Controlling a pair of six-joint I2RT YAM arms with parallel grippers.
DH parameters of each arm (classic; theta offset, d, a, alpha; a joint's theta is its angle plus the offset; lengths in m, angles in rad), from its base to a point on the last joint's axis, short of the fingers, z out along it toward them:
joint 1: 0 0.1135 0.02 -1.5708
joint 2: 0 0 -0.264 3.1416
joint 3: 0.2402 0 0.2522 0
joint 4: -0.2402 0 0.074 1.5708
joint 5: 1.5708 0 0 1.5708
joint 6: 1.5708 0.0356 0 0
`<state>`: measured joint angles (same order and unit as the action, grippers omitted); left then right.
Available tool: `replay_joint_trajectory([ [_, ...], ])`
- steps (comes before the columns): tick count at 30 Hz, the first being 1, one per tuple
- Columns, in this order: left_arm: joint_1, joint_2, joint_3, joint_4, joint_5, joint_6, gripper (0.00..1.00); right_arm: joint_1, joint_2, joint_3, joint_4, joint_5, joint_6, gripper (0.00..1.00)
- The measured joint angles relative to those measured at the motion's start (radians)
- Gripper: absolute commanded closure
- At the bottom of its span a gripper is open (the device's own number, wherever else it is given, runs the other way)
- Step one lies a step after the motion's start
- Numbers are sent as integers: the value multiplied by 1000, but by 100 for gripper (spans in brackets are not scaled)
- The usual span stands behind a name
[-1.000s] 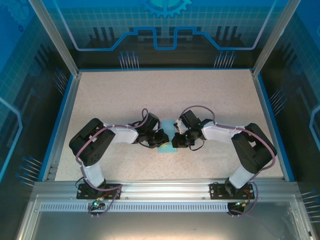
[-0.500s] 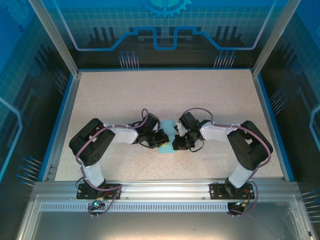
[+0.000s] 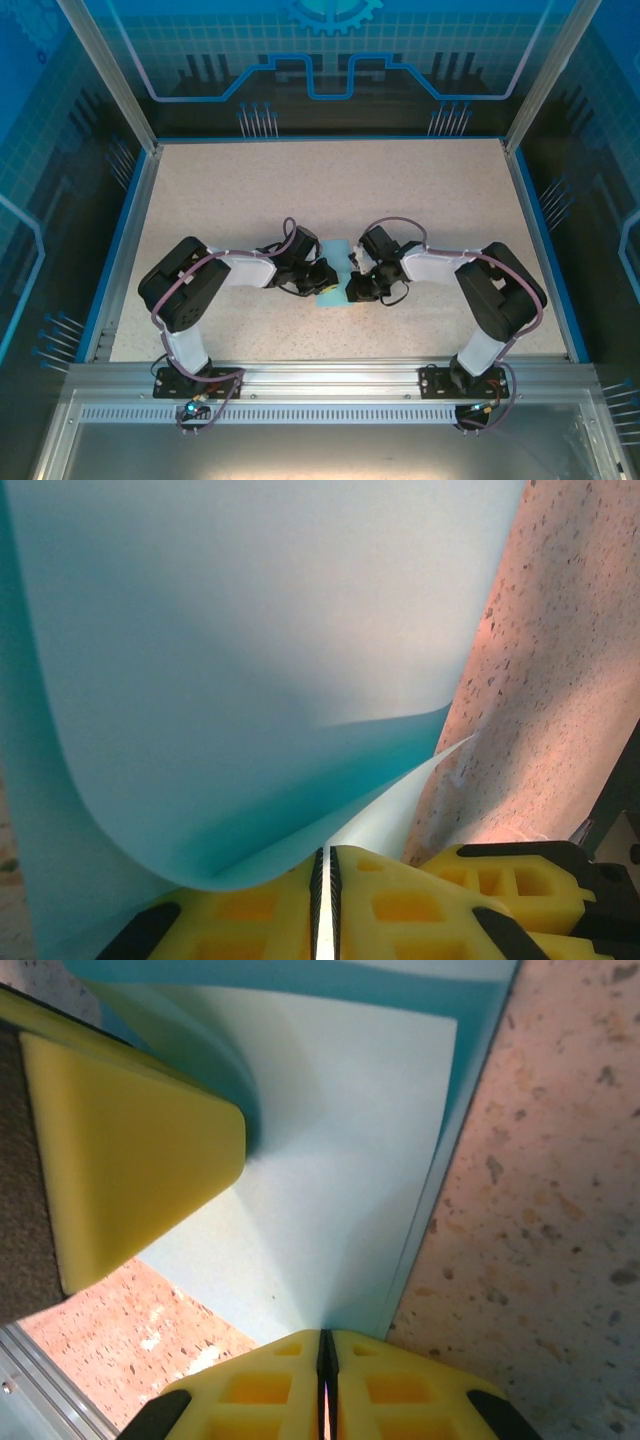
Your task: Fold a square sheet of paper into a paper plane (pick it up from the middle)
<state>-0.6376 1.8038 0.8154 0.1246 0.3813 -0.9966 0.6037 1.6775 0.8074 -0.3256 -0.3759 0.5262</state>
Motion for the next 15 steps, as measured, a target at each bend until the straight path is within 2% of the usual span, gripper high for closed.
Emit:
replay_joint_trajectory([
  [8, 0, 0, 0, 0, 0, 0, 84, 0, -52, -15, -97, 1, -30, 88],
  [15, 0, 0, 0, 0, 0, 0, 84, 0, -73, 34, -103, -2, -30, 88],
])
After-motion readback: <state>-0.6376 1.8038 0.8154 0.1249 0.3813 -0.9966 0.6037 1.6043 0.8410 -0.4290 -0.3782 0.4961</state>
